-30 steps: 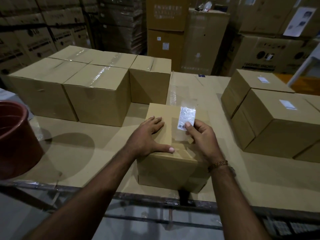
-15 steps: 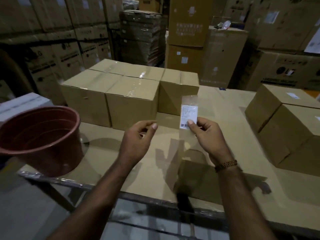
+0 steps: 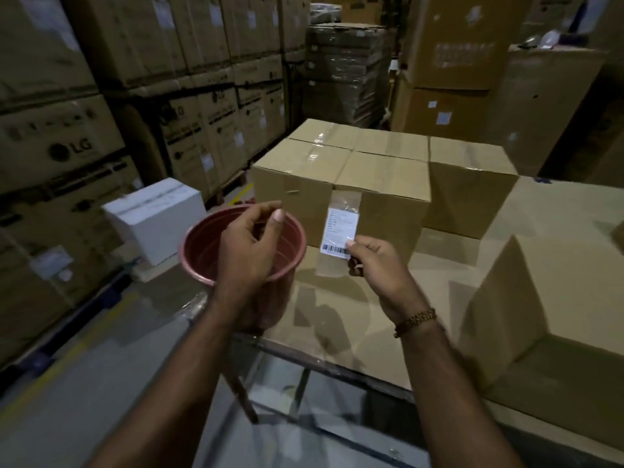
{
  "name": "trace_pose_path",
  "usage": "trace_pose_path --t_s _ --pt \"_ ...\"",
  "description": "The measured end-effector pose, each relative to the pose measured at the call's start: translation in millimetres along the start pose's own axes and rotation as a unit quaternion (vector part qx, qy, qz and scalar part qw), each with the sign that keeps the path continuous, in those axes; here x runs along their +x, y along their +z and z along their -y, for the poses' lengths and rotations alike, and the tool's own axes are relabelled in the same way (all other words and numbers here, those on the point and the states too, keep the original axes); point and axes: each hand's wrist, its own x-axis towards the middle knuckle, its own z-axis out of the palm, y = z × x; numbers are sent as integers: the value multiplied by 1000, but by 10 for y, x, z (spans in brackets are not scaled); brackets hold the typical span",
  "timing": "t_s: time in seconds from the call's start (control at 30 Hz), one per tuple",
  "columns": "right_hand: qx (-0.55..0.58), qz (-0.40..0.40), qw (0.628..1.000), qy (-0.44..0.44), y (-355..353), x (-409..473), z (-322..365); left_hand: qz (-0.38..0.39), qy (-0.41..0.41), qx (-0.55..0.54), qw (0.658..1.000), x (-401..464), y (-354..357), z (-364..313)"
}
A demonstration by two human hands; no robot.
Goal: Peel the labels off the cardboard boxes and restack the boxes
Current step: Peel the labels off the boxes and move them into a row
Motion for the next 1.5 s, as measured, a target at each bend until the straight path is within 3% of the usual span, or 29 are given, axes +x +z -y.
trace_pose_path --t_s 0.4,0.6,0.97,1.13,1.5 --pt "-114 34 993 -19 890 732 10 -93 -35 118 988 571 -803 693" --pt "-241 22 970 7 1146 1097 -140 -63 -47 209 975 825 -887 1019" --pt "-452 15 892 24 1455 1331 -189 48 -16 253 966 1304 -775 1324" --pt "-548 23 834 60 1671 1390 -149 94 -9 256 962 1442 -790 1413" --pt "-607 4 790 85 2038 1438 -237 90 -31 230 968 1457 -772 1497"
